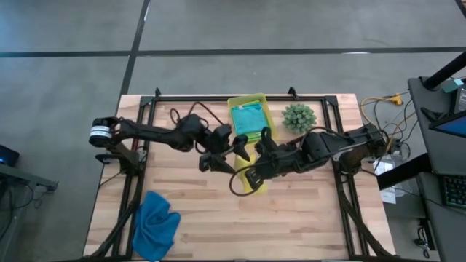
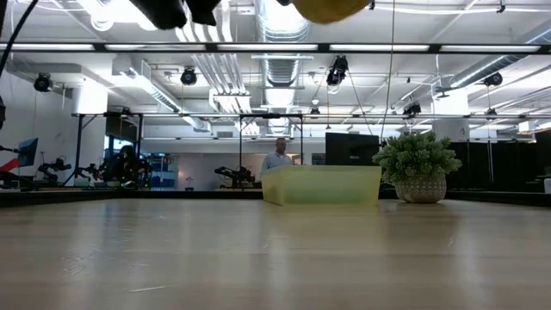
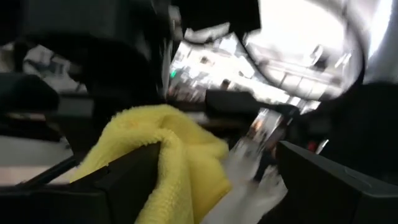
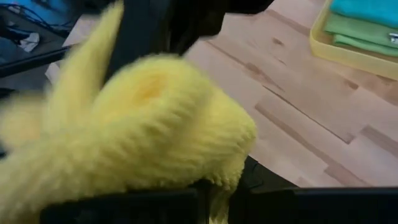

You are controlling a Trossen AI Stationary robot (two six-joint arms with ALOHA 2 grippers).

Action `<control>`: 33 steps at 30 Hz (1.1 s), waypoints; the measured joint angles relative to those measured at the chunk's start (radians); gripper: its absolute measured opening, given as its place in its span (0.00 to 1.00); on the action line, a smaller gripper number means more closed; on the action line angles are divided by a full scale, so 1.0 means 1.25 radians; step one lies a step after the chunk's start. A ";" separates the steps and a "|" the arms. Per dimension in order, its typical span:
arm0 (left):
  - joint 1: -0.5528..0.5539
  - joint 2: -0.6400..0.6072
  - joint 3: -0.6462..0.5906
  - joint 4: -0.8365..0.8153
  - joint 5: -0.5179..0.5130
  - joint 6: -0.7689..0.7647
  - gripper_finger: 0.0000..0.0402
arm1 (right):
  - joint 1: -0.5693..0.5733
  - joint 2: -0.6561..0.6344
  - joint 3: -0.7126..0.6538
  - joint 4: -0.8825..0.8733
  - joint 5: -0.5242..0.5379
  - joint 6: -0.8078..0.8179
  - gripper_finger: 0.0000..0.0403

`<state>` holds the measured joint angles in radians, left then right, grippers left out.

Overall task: Fold microfiber towels
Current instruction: Put the yellow microfiber cloth into the yellow bin

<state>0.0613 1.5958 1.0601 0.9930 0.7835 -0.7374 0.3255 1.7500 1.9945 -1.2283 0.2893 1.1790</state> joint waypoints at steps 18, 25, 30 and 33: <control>-0.014 -0.031 0.039 -0.244 -0.069 0.158 0.77 | -0.035 -0.001 -0.001 -0.012 0.021 0.000 0.03; -0.011 -0.073 0.043 -0.399 -0.137 0.264 0.77 | -0.035 -0.004 -0.001 -0.028 0.058 0.051 0.03; -0.012 -0.110 0.042 -0.501 -0.202 0.341 0.77 | -0.035 -0.007 -0.001 -0.033 0.072 0.085 0.03; -0.013 -0.122 0.041 -0.533 -0.239 0.368 0.77 | -0.035 -0.007 0.000 -0.033 0.085 0.092 0.03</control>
<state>0.0455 1.4432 1.1114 0.3272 0.4852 -0.2773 0.2817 1.7416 1.9942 -1.2697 0.3955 1.2943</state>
